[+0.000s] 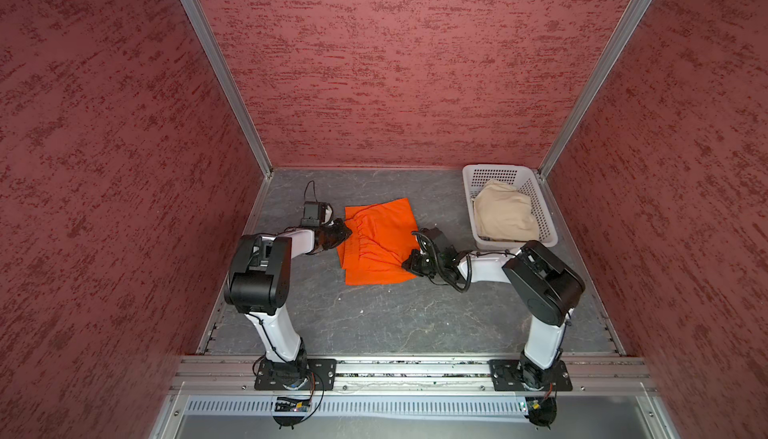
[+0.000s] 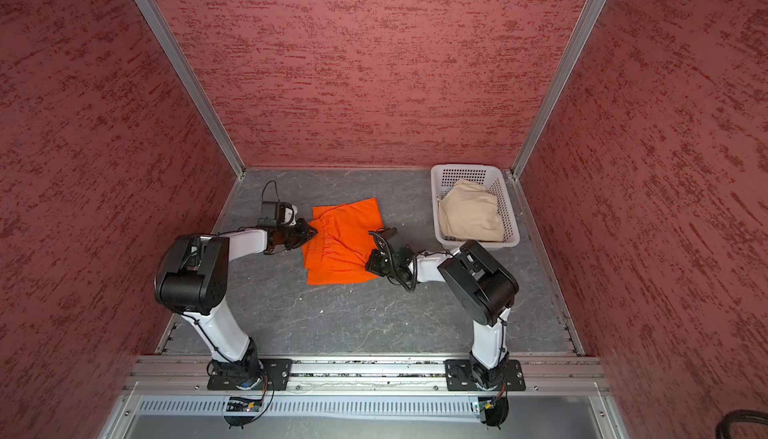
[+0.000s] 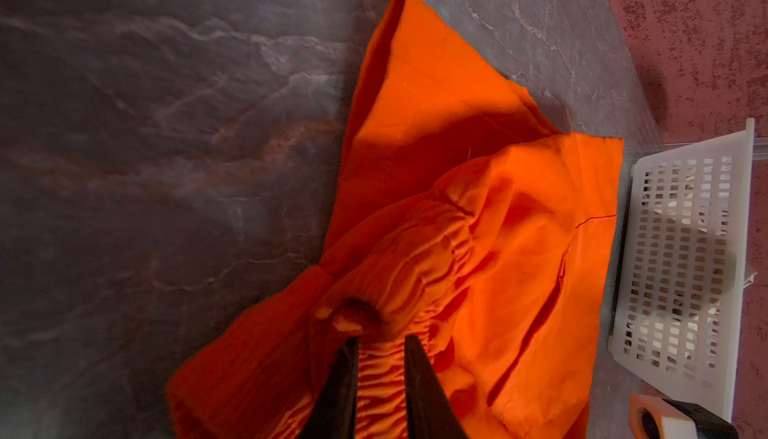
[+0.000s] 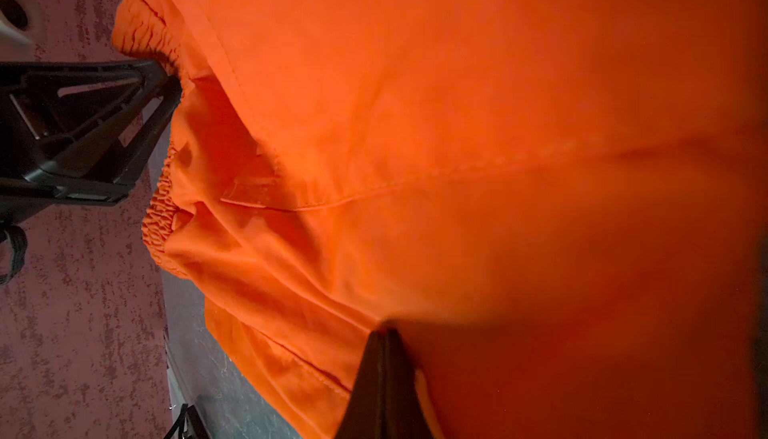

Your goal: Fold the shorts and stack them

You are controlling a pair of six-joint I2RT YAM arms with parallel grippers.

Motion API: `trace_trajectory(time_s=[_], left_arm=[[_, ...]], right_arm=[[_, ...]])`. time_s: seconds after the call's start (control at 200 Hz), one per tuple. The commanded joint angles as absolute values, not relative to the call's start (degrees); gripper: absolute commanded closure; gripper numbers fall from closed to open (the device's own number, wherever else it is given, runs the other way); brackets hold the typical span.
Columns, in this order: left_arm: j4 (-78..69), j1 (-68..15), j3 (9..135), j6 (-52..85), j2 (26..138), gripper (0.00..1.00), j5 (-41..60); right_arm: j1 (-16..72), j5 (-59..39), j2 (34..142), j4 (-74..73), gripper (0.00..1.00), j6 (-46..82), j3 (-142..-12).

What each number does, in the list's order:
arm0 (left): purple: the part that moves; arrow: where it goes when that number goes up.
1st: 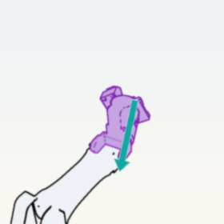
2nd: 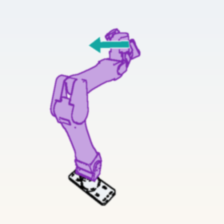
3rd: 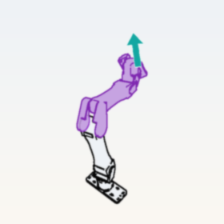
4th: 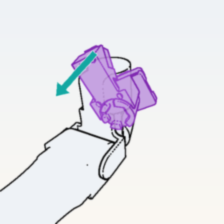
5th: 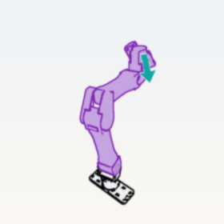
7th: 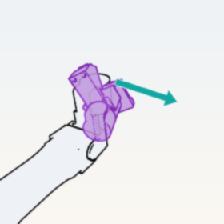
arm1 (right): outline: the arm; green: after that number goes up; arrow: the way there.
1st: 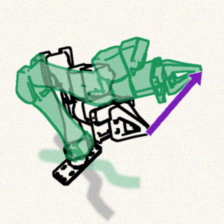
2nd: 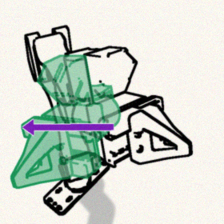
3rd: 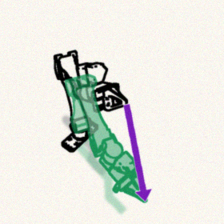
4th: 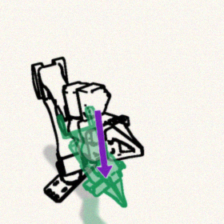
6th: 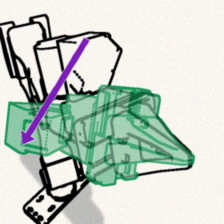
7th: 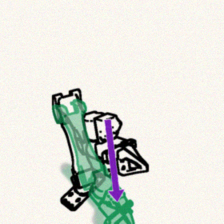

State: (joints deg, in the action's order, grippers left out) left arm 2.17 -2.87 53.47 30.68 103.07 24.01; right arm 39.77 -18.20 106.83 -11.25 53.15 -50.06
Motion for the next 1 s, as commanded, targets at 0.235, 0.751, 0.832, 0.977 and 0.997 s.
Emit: trace_trajectory(time_s=[0.235,0.751,0.832,0.977,0.997], left_arm=[[18.96,-5.93,58.16,26.19,87.31,0.5,17.38],[27.19,-24.61,58.38,25.84,91.95,0.31,0.79],[28.1,-24.52,59.66,25.62,95.81,0.29,-0.06],[28.22,-23.19,60.44,24.99,100.71,0.28,-0.87],[28.41,-22.85,60.55,24.98,101.28,0.28,-0.97]], right_arm=[[38.53,-15.35,97.23,1.26,0.62,52.22,-58.59],[30.54,-14.32,102.86,6.18,0.63,47.31,-57.55],[30.97,-15.49,104.33,4.01,0.65,48.21,-56.92],[33.02,-16.51,106.53,1.38,0.69,49.37,-57.4],[33.34,-16.61,106.92,1.07,0.69,49.55,-57.55]])
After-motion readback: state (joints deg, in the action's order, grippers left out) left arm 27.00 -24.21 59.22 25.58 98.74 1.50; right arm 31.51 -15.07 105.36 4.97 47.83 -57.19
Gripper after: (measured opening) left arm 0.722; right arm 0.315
